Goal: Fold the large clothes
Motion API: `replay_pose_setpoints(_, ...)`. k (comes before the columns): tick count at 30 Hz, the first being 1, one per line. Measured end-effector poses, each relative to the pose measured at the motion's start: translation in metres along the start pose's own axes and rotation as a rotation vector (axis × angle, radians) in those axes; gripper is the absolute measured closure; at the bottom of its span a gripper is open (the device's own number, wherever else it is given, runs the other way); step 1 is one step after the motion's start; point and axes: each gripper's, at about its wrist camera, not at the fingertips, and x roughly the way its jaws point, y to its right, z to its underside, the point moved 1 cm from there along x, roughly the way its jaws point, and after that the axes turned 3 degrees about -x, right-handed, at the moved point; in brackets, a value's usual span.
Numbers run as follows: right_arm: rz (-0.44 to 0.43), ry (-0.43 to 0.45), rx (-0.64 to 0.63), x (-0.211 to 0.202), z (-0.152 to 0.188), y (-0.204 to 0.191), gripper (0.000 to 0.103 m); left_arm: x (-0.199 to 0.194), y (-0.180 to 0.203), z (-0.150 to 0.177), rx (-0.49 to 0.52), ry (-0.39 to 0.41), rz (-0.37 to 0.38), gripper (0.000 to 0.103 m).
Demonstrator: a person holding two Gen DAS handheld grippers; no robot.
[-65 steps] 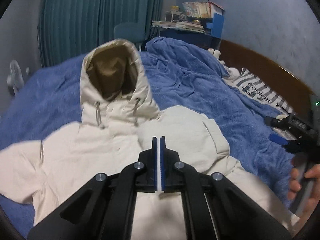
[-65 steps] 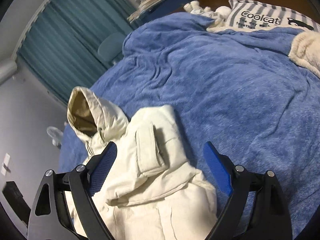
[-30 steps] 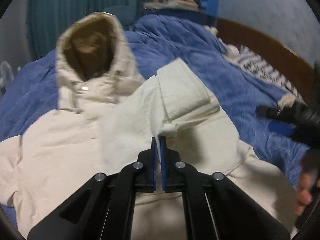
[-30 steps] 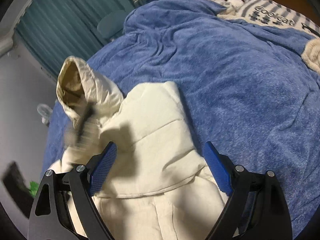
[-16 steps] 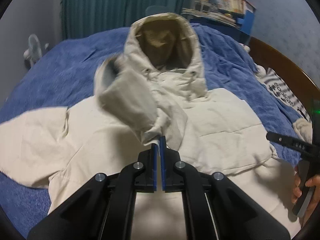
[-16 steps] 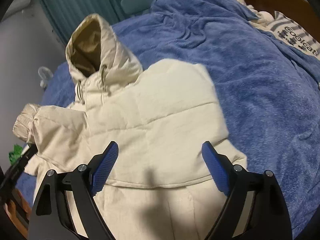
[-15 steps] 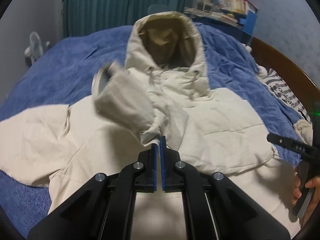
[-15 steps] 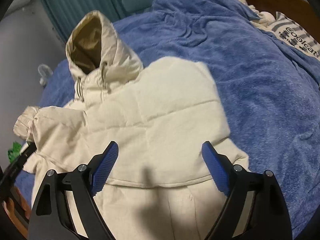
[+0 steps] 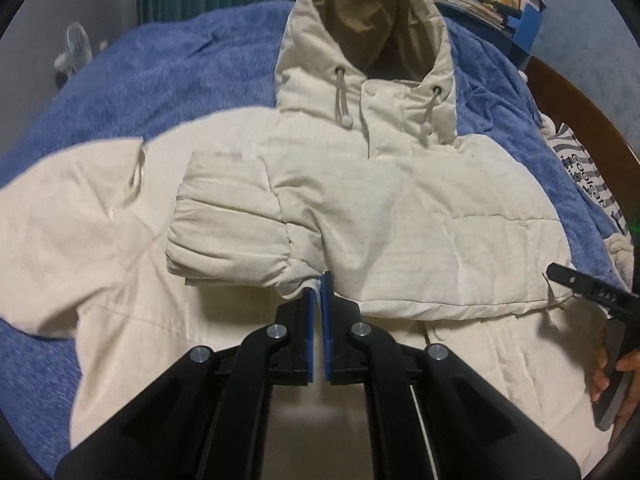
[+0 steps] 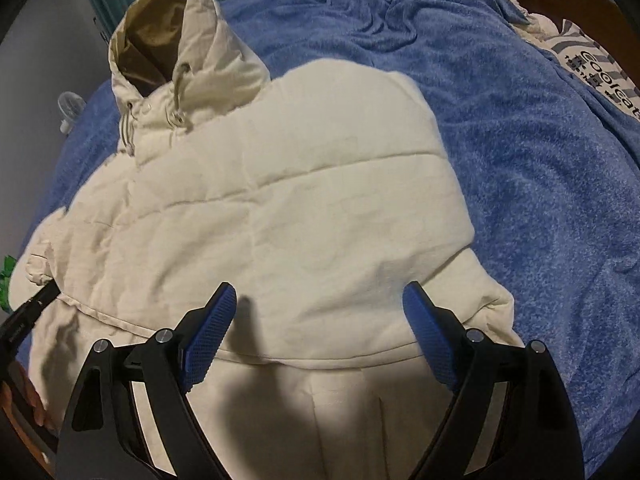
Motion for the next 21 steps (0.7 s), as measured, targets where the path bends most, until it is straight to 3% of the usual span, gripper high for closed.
replay_pose_setpoints(6, 0.052, -0.026, -0.047, 0.011, 0.003, -0.008, 0.019, 0.015, -0.015, 0.011, -0.088, -0.085, 0.062, 0.099)
replay_pose_setpoints(11, 0.025, 0.025, -0.029, -0.009, -0.002, -0.010, 0.019, -0.015, -0.009, 0.007, -0.080, -0.045, 0.096, 0.098)
replay_pose_setpoints(14, -0.017, 0.103, -0.047, -0.036, -0.008, -0.021, 0.019, -0.037, -0.003, 0.003, -0.044, -0.016, 0.121, 0.095)
replay_pose_setpoints(16, -0.034, 0.134, -0.066, -0.046, -0.010, -0.027, 0.016, -0.050, -0.004, 0.002, -0.044, 0.000, 0.121, 0.074)
replay_pose_setpoints(17, -0.050, 0.153, -0.080, -0.051, -0.010, -0.033, 0.014, -0.059, -0.007, 0.001, -0.041, 0.030, 0.081, 0.031)
replay_pose_setpoints(18, -0.059, 0.158, -0.088, -0.053, -0.010, -0.035, 0.014, -0.068, -0.011, 0.000, -0.037, 0.071, 0.032, 0.006)
replay_pose_setpoints(19, -0.067, 0.158, -0.098, -0.053, -0.010, -0.038, 0.014, -0.081, -0.017, -0.001, -0.027, 0.139, -0.003, 0.007)
replay_pose_setpoints(21, -0.075, 0.141, -0.106, -0.049, -0.009, -0.043, 0.014, -0.091, -0.028, -0.006, -0.016, 0.168, -0.044, 0.007)
